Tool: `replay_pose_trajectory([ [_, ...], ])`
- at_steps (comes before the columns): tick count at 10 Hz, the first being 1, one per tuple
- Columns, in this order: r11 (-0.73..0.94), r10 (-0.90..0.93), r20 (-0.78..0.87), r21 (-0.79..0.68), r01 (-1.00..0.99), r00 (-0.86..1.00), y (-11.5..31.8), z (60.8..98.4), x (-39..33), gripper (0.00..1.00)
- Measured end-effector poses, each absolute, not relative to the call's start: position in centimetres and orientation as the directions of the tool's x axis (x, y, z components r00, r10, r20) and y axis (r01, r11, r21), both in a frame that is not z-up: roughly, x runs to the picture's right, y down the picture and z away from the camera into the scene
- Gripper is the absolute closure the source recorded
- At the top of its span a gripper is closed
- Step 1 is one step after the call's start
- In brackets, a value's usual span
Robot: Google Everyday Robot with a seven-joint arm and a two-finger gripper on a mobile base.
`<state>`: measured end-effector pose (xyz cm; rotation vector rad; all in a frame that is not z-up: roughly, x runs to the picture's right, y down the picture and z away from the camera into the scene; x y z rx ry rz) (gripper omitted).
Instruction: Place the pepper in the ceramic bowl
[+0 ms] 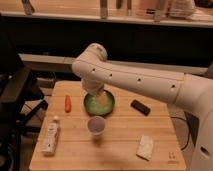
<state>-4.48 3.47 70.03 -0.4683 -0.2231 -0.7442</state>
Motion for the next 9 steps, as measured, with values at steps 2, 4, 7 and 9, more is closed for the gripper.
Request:
replay_pose_trajectory([
  [2,0.617,-0.618,0.378,-0.31,0.723,0.689,3.4,70.3,-6.3,0.2],
  [4,0.596,-0.636,0.39,-0.299,0.745,0.666,3.3,70.5,-6.6,0.2],
  [7,0.568,-0.656,0.414,-0.28,0.774,0.631,3.0,70.8,-7.7,0.2],
  [9,0.546,-0.667,0.433,-0.27,0.793,0.607,3.1,71.3,-8.5,0.2],
])
